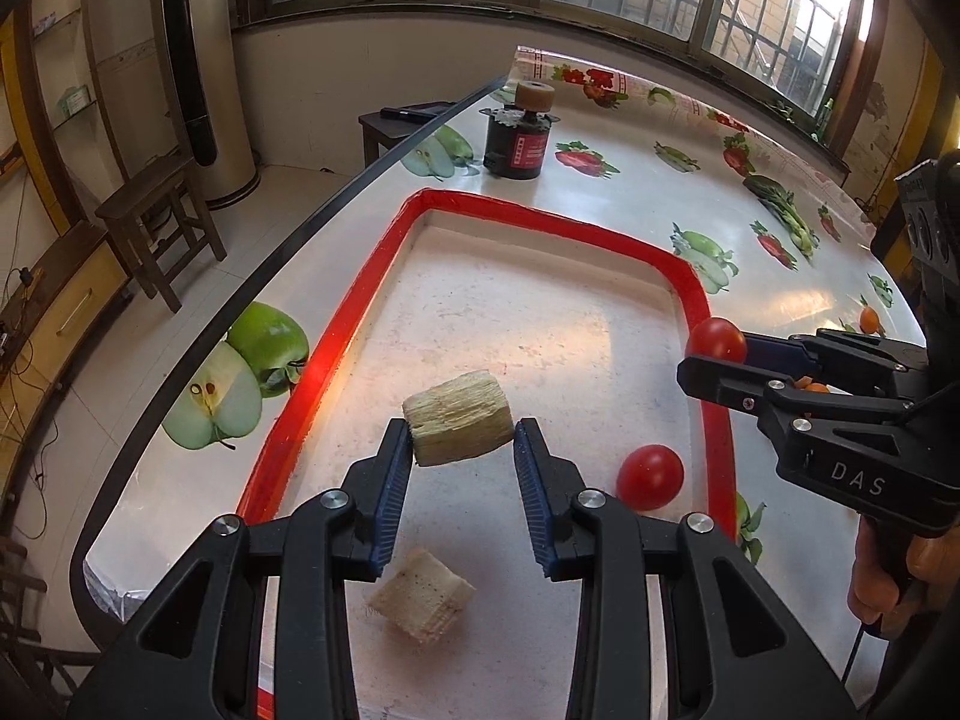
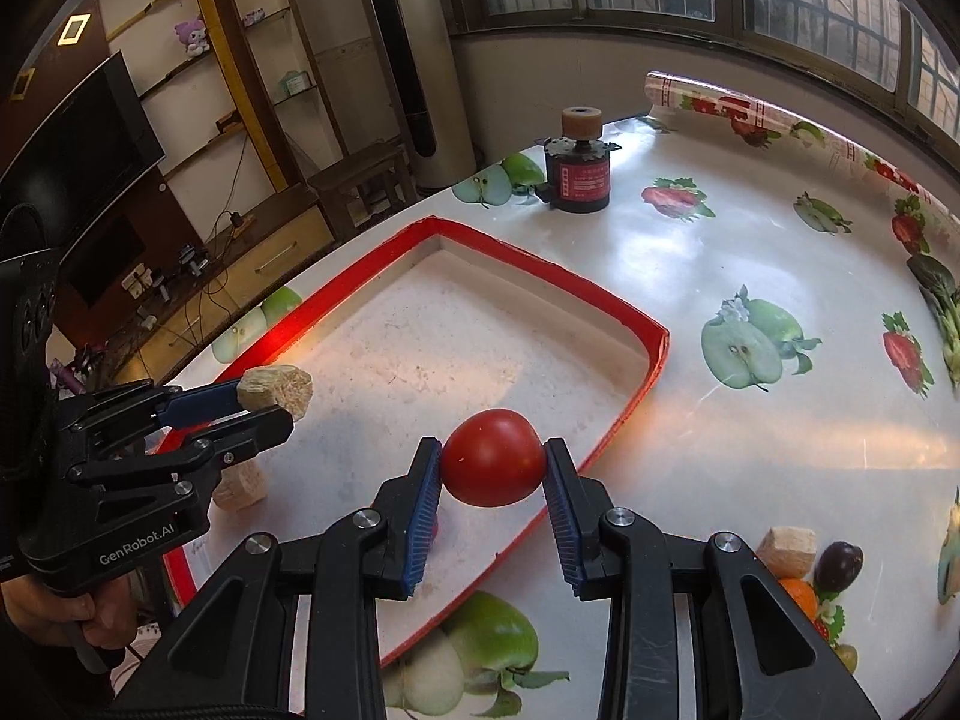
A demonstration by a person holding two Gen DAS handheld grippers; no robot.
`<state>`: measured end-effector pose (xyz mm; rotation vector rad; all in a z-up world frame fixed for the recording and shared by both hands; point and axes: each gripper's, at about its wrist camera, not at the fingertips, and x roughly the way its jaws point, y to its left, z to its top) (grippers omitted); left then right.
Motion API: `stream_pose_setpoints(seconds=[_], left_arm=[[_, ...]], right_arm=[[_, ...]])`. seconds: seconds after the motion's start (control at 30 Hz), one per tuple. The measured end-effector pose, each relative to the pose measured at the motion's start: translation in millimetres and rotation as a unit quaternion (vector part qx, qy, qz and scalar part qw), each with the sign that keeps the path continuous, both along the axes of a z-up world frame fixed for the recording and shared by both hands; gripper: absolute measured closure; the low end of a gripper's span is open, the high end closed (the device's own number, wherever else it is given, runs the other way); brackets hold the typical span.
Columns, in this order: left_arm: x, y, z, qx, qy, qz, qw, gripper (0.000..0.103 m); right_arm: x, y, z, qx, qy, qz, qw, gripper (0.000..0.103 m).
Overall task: Organize fruits
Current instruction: 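Carry the block and tomato into the red tray and open both tools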
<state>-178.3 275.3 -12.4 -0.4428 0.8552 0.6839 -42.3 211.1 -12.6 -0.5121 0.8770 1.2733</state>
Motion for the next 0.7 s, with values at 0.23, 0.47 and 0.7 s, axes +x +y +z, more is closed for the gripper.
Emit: stream_pose_setpoints(seconds=[0.23,0.47,0.7], left_arm=[[1.5,12.4,-15.4,-0.015,0.017,0.008,0.9997,0.07],[2.4,13.1,-24.8,-0.026,0.024,0.013,0.9993,0.07],[-2.1,12.0,-19.7,-0.013,0.028,0.034,0.9989,0.052]], right_arm=[[1.7,25.6,-20.0,-0.02,-0.001,0.01,1.0,0.068],[3.0,35.2,-34.9,-0.036,0.001,0.013,0.999,0.067],[2.5,32.8,-31.2,-0.03,-0.003,0.008,1.0,0.047]])
